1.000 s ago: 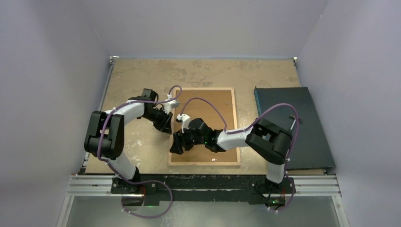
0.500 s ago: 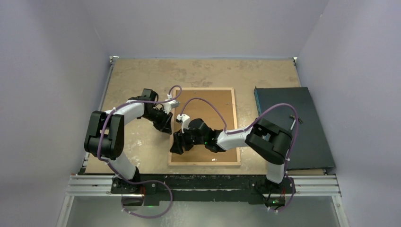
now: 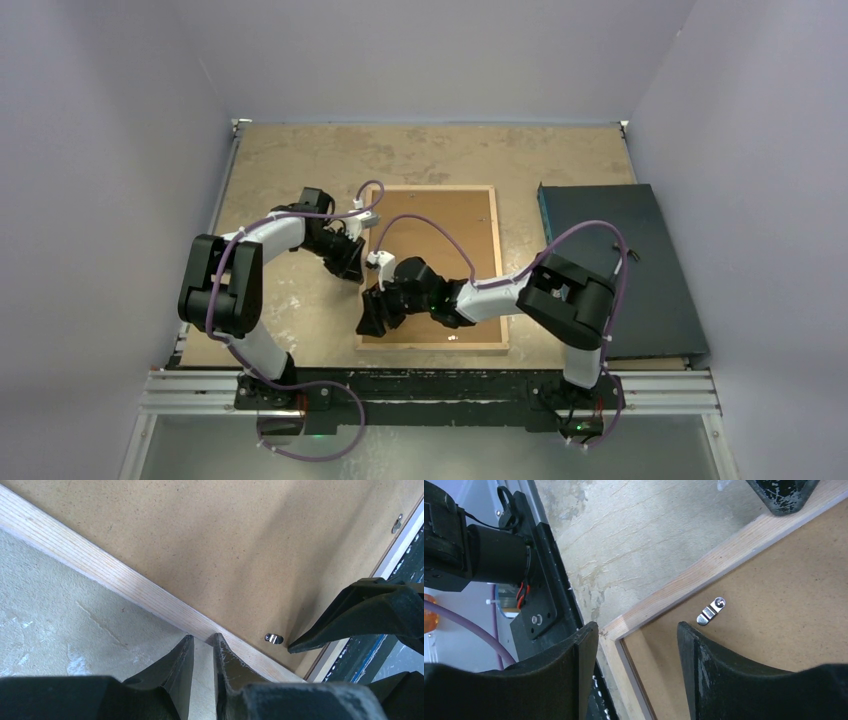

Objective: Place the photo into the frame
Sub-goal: Install the photo frame at the center of the board.

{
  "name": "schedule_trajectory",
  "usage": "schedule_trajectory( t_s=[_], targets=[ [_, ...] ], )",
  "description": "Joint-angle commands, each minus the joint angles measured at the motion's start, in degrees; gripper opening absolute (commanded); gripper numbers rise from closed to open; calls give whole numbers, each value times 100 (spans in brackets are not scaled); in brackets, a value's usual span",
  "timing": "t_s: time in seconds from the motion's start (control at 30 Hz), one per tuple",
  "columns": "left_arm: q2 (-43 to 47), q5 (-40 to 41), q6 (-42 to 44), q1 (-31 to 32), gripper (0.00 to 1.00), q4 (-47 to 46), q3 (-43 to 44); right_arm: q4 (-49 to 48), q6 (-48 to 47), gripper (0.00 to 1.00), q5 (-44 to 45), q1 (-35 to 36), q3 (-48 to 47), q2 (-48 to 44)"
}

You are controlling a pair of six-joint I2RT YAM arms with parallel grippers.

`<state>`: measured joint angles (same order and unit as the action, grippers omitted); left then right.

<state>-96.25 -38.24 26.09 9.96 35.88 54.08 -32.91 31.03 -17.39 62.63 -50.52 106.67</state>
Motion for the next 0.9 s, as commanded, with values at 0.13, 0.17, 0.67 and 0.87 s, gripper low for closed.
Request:
schedule_trajectory(
  t_s=[0.13, 0.17, 0.67, 0.87],
  targets=[
    [-30, 256, 154, 0, 17, -312, -76, 44, 33, 62, -185, 24, -160, 149],
    [-29, 248, 156, -2, 17, -305, -76, 117, -11, 62, -210, 26, -200, 94],
    [-16, 171, 121, -2, 16, -308, -61, 74, 66, 69, -226, -220, 154, -283],
    [-15, 176, 128, -1, 14, -301, -66, -171, 114, 68, -287, -221, 131, -40]
  ],
)
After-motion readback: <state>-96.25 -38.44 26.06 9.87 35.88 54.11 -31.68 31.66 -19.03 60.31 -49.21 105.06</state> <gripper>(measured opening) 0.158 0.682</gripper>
